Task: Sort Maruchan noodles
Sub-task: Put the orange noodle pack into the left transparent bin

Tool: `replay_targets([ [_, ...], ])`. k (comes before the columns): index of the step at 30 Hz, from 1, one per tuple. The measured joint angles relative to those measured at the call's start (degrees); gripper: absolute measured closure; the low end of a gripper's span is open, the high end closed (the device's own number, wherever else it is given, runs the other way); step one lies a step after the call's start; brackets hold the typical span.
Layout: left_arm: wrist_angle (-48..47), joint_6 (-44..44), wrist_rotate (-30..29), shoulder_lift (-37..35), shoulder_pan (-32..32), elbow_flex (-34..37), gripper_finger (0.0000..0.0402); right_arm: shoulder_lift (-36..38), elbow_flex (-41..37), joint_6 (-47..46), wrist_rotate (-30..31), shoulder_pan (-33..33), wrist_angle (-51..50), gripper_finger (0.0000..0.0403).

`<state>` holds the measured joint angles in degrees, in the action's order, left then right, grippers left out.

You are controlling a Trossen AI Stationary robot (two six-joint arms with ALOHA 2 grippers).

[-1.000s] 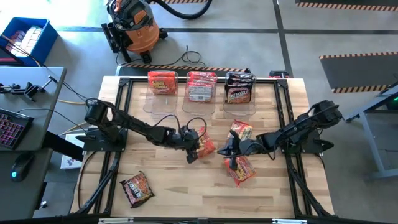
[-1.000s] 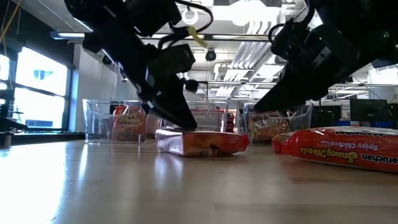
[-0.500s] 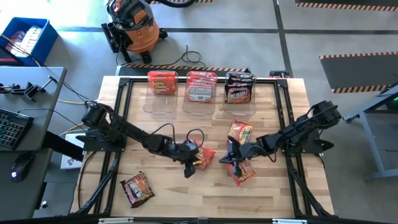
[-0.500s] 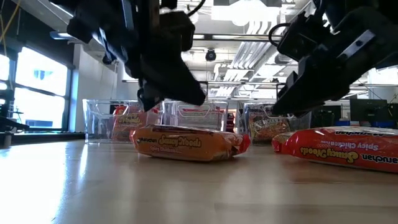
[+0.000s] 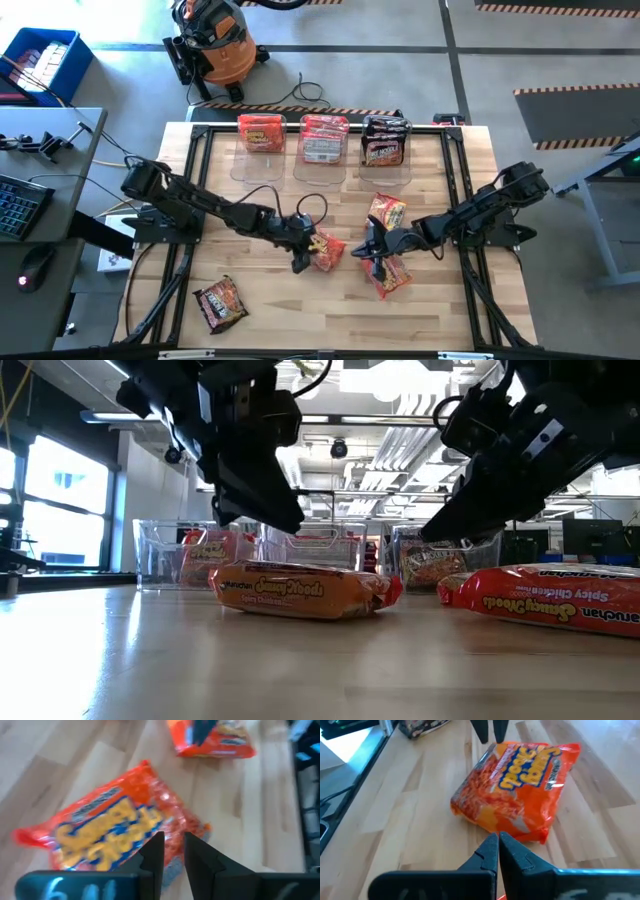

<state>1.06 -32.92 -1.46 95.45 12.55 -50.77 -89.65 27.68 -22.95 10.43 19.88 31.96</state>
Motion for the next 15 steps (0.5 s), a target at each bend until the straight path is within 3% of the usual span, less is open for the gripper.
replay_targets([
  [7, -0.51, 1.51, -1.39, -0.07, -0.37, 0.99, 0.0334, -0.04, 0.11, -3.69, 1.77, -0.76, -0.53, 0.0403],
  [10, -1.29, -1.04, -2.82, -1.60, 1.06, 4.17, 0.0347, -0.07, 0.11, -4.75, 3.15, -0.66, -1.85, 0.0403],
  [15, 5.29, -6.57, -6.37, -6.61, 2.80, 11.27, 0.0371, -0.20, 0.17, -5.58, 3.34, -0.70, -2.60, 0.0403],
])
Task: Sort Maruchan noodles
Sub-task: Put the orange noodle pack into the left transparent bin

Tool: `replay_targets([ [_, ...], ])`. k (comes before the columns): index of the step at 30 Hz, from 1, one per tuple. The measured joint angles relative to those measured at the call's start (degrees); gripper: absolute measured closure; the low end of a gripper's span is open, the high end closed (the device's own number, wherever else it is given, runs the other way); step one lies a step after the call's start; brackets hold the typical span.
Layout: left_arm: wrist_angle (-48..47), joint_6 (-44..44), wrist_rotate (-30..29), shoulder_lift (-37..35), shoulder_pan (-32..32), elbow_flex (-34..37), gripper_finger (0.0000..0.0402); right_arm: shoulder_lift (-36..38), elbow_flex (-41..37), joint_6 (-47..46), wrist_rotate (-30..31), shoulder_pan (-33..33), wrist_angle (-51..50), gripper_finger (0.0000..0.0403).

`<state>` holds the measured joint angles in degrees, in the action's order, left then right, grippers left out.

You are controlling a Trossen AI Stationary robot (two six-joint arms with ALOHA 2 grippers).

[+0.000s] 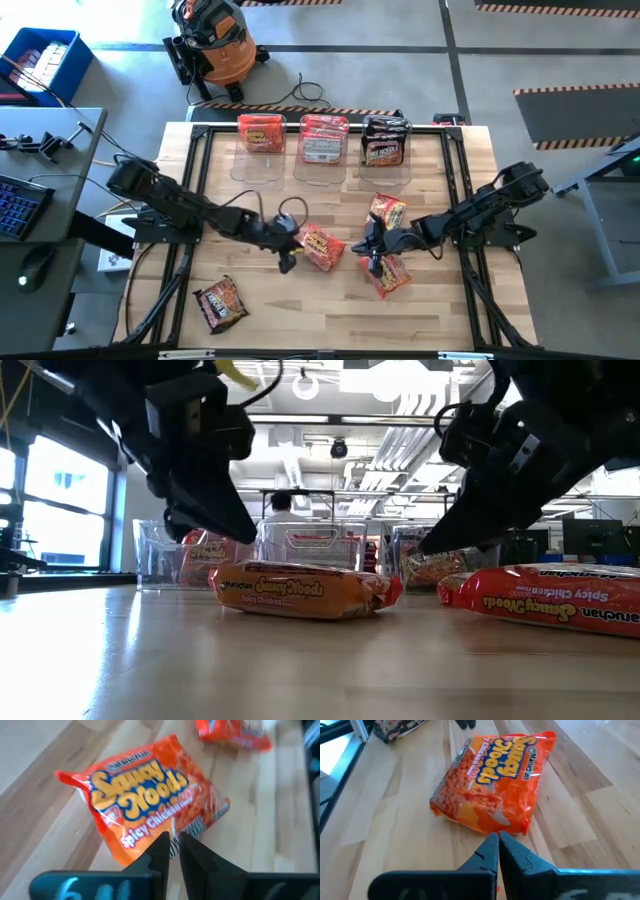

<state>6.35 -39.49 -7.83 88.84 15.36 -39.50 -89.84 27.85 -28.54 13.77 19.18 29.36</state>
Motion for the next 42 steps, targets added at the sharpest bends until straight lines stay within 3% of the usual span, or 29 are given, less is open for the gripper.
replay_targets([
  [4, 4.46, -6.22, -0.66, -2.11, -0.74, 3.60, 0.0386, -1.37, 0.34, -2.36, 0.23, -0.45, -0.62, 0.0403],
  [8, 2.35, -7.96, -0.38, -1.50, -1.14, 4.26, 0.0380, -5.64, 1.80, -4.55, 0.87, -0.60, -1.28, 0.0403],
  [14, 2.83, -10.33, 0.94, 0.44, -3.44, 4.11, 0.0329, -13.33, 7.80, -5.09, 0.42, -2.73, -2.91, 0.0403],
  [20, 1.86, -9.48, 2.70, 0.68, -6.39, 4.17, 0.0272, -16.11, 13.20, -4.31, -0.96, -5.14, -8.89, 0.0403],
  [29, 1.26, -8.27, 5.29, 0.50, -8.97, 4.17, 0.0228, -16.37, 14.43, 10.89, -0.33, -6.13, -8.28, 0.0403],
  [42, 0.54, -9.37, 8.26, 0.50, -11.42, 4.17, 0.0223, -16.39, 14.41, 22.41, -2.40, -6.82, -4.98, 0.0403],
])
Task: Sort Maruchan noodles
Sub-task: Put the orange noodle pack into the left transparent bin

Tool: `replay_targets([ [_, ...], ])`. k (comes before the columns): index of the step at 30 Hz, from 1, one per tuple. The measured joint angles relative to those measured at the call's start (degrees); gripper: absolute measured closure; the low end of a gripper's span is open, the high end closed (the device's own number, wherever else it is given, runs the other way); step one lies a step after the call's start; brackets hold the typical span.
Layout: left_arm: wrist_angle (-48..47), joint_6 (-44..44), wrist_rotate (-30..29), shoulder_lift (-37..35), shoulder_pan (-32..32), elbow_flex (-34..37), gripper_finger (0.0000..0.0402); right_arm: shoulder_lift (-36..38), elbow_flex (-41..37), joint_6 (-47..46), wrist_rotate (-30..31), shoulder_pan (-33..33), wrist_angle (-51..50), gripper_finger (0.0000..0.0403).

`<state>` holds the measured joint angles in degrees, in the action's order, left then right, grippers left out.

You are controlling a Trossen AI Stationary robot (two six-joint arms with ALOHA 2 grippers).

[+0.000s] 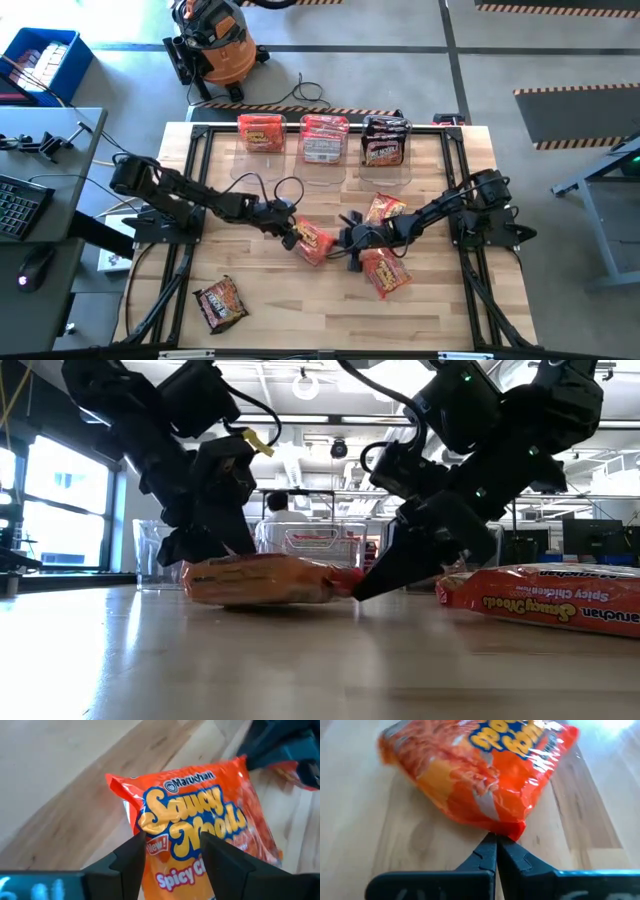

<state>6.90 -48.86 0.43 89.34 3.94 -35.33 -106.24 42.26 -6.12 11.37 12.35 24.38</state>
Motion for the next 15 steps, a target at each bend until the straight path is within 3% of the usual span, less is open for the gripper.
replay_targets([
  [15, -1.42, 4.77, 0.26, -2.40, -2.57, -0.15, 0.0223, 0.04, 0.00, 1.68, -1.13, -0.02, 0.28, 0.0403],
])
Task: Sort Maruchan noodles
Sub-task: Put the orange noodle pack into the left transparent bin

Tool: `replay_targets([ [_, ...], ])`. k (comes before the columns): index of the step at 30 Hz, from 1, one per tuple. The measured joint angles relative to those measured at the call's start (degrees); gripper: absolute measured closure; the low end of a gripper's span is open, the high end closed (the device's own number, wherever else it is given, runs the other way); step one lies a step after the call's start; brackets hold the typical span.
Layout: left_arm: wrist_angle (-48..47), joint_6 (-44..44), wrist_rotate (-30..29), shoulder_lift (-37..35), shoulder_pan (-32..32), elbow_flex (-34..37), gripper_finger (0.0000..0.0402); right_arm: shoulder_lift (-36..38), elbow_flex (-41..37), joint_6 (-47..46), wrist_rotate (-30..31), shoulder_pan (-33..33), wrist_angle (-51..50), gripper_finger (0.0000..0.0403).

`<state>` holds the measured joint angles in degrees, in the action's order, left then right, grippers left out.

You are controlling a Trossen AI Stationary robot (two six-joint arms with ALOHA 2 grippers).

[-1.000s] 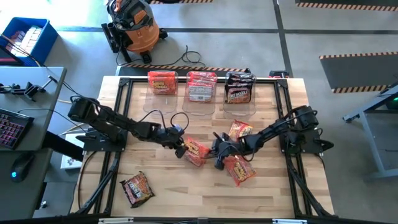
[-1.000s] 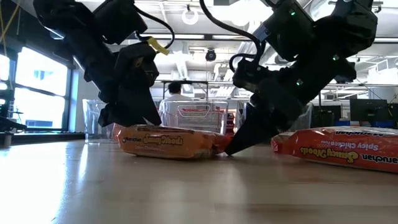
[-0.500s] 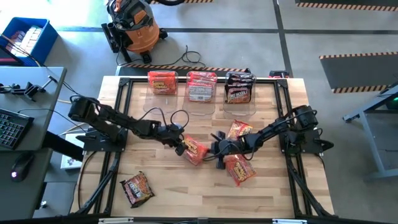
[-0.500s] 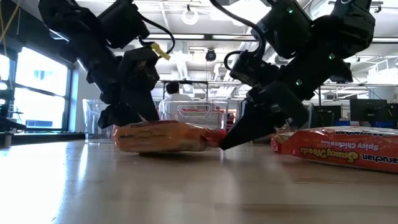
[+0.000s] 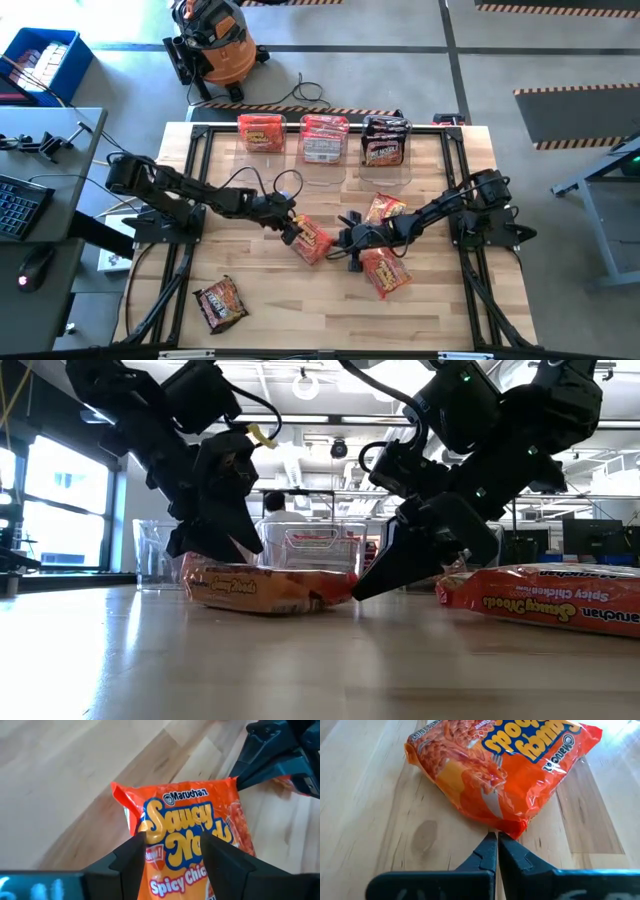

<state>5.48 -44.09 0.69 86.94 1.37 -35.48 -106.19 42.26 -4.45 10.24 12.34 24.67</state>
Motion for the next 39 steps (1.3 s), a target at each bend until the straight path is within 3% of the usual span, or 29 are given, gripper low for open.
replay_targets([
  [6, -0.07, 2.69, -0.31, 0.19, -1.82, 0.00, 0.0223, 0.00, 0.00, 0.57, -0.09, 0.00, -0.04, 0.0403],
  [13, -0.73, 0.80, 3.37, 3.12, -3.77, 0.00, 0.0223, 0.02, 0.00, 0.69, -0.34, 0.02, 0.02, 0.0403],
  [19, 6.32, 0.82, 7.72, 6.10, -3.98, 0.00, 0.0223, 0.04, 0.00, 0.89, -0.44, 0.02, 0.07, 0.0403],
  [25, 8.90, 1.74, 8.24, 8.03, -4.02, 0.04, 0.0232, 0.04, 0.00, 0.87, -0.95, 0.02, 0.22, 0.0403],
  [33, 9.78, 7.32, 9.09, 7.65, -3.98, 0.02, 0.0316, 0.87, 0.00, 1.50, -1.98, 0.44, -2.26, 0.0403],
  [39, 13.18, 12.80, 9.17, 7.21, -3.12, 0.02, 0.0379, 8.14, 0.00, -0.44, 5.57, 2.38, -14.79, 0.0403],
])
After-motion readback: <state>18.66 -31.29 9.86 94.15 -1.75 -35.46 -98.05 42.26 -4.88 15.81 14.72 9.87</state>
